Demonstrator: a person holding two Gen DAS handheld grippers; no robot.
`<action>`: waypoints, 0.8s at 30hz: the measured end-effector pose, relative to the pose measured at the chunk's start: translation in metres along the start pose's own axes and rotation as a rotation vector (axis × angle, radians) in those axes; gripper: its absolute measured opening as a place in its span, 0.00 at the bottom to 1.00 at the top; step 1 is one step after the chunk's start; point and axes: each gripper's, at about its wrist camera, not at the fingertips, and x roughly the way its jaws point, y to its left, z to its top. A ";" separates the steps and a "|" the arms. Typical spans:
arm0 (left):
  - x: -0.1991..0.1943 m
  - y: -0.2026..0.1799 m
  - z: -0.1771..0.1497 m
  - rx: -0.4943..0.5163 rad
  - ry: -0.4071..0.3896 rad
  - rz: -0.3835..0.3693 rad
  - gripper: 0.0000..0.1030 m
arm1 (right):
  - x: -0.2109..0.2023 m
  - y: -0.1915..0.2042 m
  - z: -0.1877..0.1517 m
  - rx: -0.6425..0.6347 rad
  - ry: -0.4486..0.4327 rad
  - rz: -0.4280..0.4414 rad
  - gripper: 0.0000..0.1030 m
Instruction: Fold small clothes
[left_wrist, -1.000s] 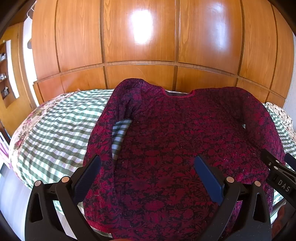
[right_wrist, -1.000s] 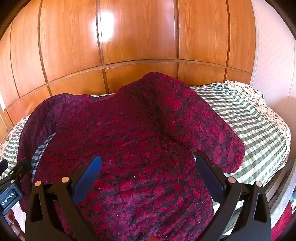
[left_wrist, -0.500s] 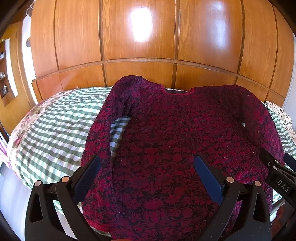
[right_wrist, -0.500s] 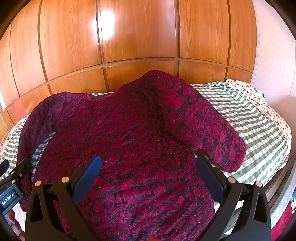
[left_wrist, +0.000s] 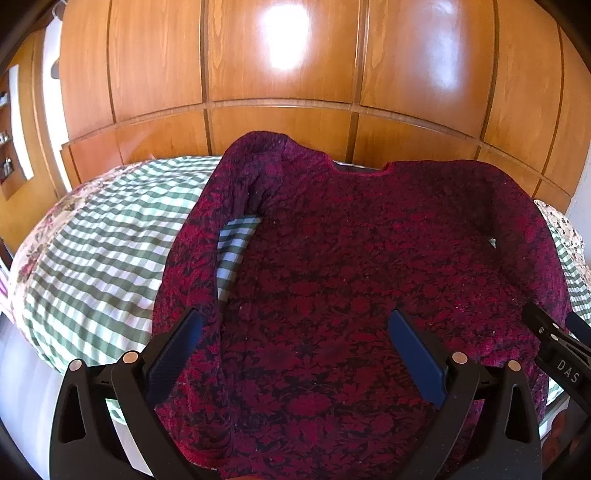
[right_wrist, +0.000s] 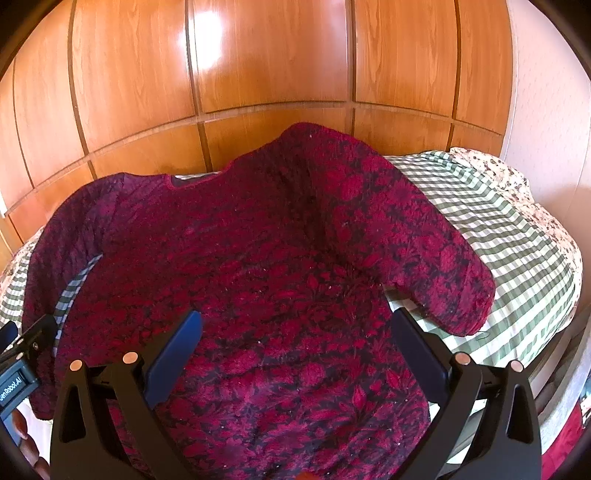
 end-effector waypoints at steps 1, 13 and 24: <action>0.002 0.000 0.001 0.000 0.004 -0.001 0.97 | 0.002 0.000 0.000 -0.003 0.004 -0.001 0.98; 0.040 -0.006 0.007 0.098 -0.003 0.006 0.97 | 0.040 -0.012 0.002 -0.049 0.054 -0.013 0.98; 0.085 -0.008 0.007 0.124 0.026 0.028 0.97 | 0.075 -0.040 0.018 -0.033 0.078 -0.031 0.98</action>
